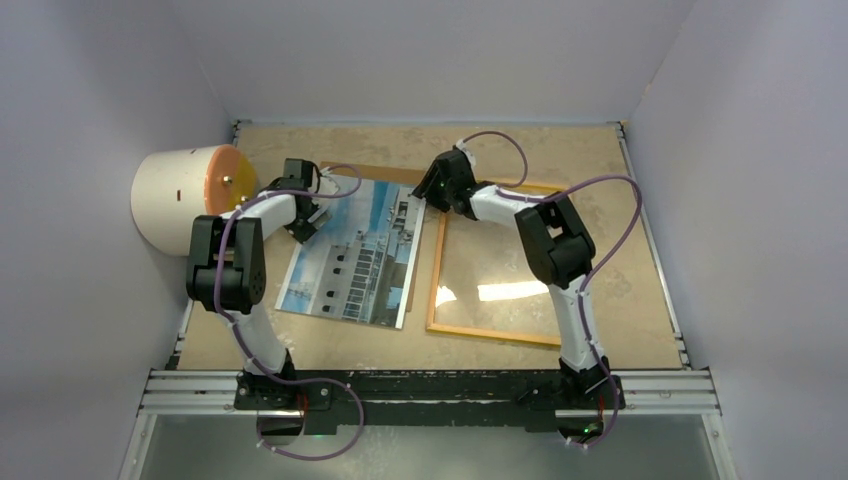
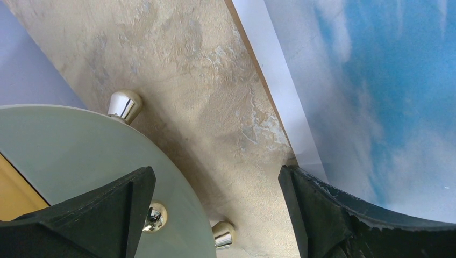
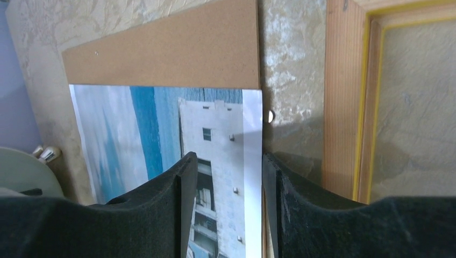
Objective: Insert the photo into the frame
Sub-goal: Pick up the photo at the center of the board.
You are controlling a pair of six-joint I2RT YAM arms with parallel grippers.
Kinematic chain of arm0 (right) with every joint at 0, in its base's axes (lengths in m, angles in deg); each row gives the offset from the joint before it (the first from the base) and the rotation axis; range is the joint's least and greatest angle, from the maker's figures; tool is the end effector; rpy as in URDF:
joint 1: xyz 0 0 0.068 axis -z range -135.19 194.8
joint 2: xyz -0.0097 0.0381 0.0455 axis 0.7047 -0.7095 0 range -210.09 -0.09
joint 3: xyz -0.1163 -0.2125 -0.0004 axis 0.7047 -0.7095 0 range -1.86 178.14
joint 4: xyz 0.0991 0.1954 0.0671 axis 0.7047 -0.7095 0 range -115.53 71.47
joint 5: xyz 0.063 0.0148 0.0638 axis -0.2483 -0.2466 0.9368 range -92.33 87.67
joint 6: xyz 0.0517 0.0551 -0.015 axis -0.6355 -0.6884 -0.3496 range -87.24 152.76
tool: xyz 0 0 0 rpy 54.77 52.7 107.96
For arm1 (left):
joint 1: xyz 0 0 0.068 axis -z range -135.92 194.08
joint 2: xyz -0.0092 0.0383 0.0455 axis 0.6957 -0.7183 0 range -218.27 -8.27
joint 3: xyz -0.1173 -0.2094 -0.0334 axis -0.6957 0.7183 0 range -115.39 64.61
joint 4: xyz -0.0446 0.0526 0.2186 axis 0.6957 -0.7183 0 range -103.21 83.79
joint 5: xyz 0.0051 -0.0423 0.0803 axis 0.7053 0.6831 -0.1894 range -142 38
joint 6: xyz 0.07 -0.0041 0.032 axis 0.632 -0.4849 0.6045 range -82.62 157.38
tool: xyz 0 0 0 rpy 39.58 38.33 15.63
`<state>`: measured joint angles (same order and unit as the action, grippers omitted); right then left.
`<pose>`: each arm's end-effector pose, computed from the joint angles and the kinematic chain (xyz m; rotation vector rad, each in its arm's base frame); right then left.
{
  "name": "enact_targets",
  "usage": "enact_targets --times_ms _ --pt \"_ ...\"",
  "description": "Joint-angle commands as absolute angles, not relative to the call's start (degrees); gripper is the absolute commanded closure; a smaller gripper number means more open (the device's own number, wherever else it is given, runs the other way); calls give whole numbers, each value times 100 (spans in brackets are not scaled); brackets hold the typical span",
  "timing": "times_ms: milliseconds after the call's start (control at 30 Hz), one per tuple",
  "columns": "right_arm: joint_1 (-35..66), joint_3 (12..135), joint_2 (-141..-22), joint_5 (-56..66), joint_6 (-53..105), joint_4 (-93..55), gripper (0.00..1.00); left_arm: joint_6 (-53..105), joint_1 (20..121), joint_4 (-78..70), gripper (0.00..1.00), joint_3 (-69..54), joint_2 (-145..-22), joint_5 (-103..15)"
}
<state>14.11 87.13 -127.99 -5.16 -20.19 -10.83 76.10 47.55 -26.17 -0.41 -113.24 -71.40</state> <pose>0.4171 0.2438 0.1392 0.4597 2.1763 0.7945 0.3485 0.0007 0.1314 0.8462 2.5340 0.6521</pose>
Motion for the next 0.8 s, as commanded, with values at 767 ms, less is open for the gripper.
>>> enact_targets --times_ms 767 --pt "1431 8644 -12764 1082 -2251 204 56 7684 4781 -2612 8 142 -11485 -6901"
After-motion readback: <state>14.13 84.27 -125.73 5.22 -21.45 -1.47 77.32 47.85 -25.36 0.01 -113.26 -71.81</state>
